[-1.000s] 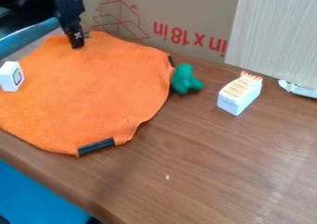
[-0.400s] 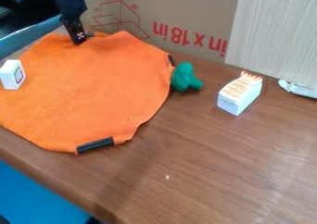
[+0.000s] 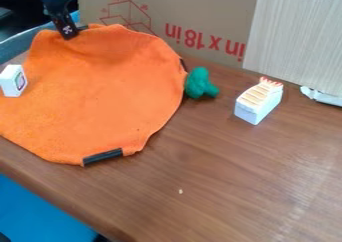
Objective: Fold the cloth from top left to bottom right
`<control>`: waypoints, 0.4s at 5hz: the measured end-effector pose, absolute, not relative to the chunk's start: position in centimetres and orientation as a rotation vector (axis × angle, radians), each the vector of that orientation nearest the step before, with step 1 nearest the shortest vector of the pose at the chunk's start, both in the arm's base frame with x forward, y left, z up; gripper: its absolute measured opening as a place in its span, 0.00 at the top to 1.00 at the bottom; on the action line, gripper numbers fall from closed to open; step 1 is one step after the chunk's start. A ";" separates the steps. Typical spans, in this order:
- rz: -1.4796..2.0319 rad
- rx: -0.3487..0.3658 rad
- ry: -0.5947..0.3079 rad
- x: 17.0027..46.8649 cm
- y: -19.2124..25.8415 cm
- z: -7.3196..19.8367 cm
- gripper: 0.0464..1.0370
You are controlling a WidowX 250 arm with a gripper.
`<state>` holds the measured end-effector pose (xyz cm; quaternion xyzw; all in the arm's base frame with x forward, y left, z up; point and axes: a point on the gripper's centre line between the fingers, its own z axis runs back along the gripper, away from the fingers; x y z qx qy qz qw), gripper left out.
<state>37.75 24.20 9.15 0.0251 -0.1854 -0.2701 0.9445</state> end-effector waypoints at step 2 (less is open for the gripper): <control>-0.565 0.058 -0.422 35.0 21.7 10.5 0.98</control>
